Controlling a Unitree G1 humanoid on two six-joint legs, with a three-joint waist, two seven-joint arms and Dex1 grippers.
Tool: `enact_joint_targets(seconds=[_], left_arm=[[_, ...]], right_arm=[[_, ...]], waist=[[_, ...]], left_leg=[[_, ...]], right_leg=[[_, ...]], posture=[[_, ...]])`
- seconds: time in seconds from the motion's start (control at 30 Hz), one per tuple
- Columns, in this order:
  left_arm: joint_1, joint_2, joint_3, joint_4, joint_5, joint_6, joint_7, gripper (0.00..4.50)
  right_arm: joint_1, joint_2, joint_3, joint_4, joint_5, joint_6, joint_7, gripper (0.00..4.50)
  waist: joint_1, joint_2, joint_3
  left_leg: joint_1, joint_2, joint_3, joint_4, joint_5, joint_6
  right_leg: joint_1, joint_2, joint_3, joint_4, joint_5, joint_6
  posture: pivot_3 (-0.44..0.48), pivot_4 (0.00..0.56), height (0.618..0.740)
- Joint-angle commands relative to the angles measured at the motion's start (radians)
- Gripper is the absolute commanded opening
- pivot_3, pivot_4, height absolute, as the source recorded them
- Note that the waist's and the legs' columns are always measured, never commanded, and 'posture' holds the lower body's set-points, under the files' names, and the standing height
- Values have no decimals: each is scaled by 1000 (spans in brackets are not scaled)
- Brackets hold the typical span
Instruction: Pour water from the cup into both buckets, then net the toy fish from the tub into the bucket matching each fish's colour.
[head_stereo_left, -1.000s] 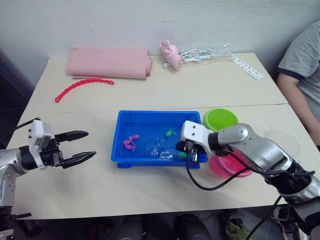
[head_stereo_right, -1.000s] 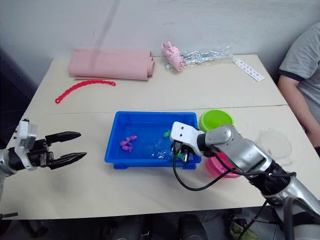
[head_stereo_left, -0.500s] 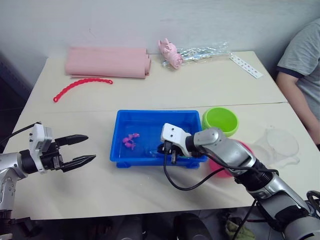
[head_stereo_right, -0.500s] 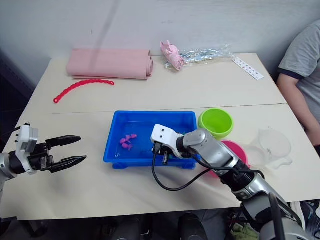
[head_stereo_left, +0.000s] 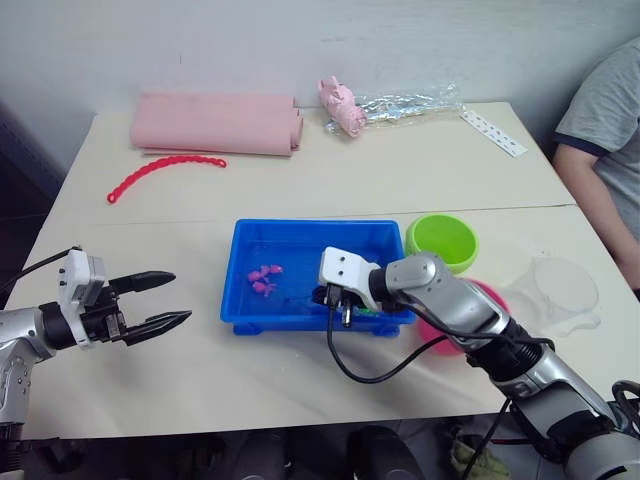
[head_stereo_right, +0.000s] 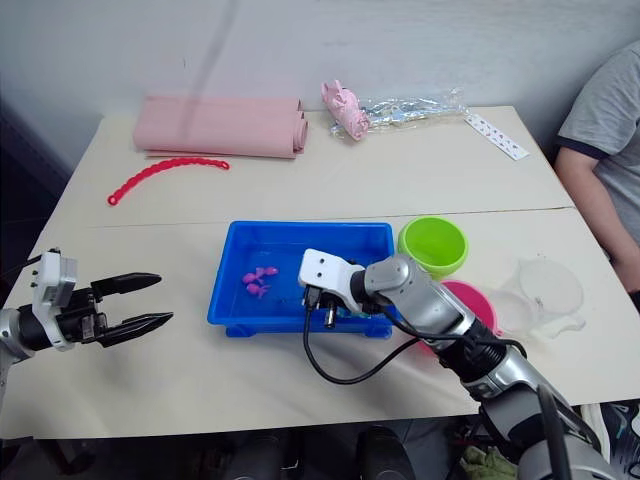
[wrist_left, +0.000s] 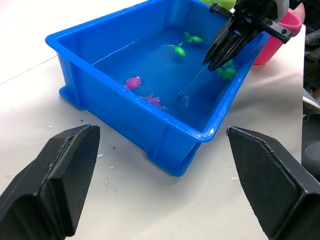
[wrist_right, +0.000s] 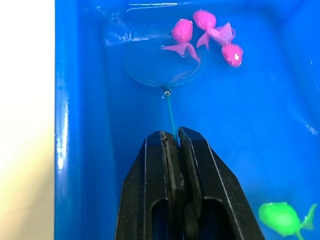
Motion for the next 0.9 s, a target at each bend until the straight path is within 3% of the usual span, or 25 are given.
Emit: enact_joint_targets(seconds=[0.03,0.63,0.9], left_arm=[[-3,-5,3,-15,-7,-15,4,4438],[-42,-4,-26,29,4,-34,-3,4438],[-50,-3,-34,35,2,-40,-2,4438]], right_arm=[[9,1,-37,-51,-14,-25,2,0],[61,-9,-87,-48,-37,-134,45,0],[51,29,-76,-9,-90,-96,18,0]], waist=[[0,0,0],[1,0,0],[1,0,0]], left_leg=[[0,0,0,0,0,0],[0,0,0,0,0,0],[0,0,0,0,0,0]], right_leg=[[0,0,0,0,0,0],[0,0,0,0,0,0],[0,0,0,0,0,0]], posture=[[0,150,740],[0,150,740],[0,150,740]])
